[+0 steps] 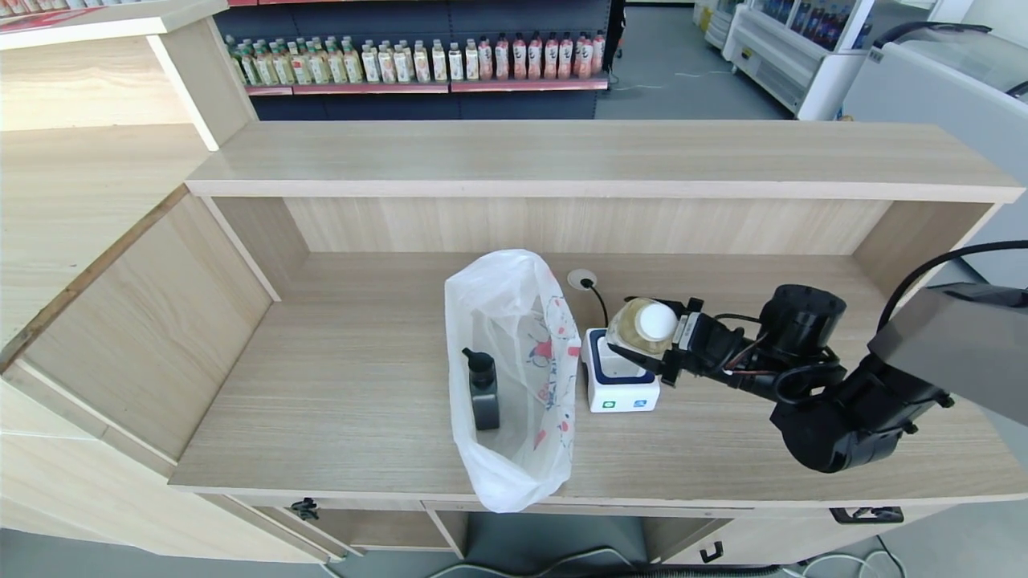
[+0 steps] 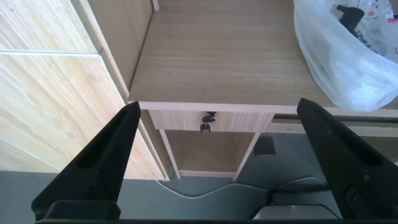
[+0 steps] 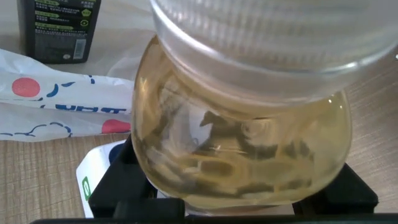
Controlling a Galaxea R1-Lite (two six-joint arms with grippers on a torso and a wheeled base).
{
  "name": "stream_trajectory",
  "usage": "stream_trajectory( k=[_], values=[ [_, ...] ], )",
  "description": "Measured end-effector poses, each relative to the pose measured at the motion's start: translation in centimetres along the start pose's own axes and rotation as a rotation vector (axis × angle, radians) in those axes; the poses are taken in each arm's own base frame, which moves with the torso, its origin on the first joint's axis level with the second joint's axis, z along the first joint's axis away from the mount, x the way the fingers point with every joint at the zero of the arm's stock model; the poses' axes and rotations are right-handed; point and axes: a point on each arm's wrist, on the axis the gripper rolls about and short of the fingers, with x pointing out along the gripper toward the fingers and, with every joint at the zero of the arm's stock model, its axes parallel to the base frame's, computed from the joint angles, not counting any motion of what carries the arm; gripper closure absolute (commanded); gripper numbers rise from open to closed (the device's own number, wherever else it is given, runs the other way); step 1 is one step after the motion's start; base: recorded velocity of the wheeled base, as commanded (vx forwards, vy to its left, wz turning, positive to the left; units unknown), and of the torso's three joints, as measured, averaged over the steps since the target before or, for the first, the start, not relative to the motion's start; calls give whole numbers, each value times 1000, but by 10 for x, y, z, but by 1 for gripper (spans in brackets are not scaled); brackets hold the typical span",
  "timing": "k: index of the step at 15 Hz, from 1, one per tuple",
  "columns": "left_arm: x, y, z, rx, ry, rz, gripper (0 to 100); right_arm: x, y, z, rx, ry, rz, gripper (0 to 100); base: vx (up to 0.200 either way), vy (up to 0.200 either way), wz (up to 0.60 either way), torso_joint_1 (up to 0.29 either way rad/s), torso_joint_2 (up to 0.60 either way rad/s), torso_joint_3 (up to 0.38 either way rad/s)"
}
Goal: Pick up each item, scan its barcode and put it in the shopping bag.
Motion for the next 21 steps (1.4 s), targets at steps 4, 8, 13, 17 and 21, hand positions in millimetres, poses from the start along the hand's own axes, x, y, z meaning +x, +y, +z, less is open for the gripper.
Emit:
stream_trajectory(
  k=[4, 8, 13, 17, 21],
  values=[
    [0, 0, 0, 0, 0, 0, 0, 1, 1, -3, 1, 1, 2, 100, 0, 0, 0, 0, 0, 0],
    [0, 0, 0, 0, 0, 0, 0, 1, 2, -4, 4, 0, 5, 100, 0, 0, 0, 0, 0, 0],
    [0, 0, 0, 0, 0, 0, 0, -1, -2, 0, 23, 3, -3, 100, 0, 0, 0, 0, 0, 0],
    [0, 0, 0, 0, 0, 0, 0, -16, -31, 40, 245, 53, -185, 100, 0, 0, 0, 0, 0, 0],
    [0, 0, 0, 0, 0, 0, 0, -53, -45, 83, 692, 283, -568, 100, 0, 0, 0, 0, 0, 0]
  ],
)
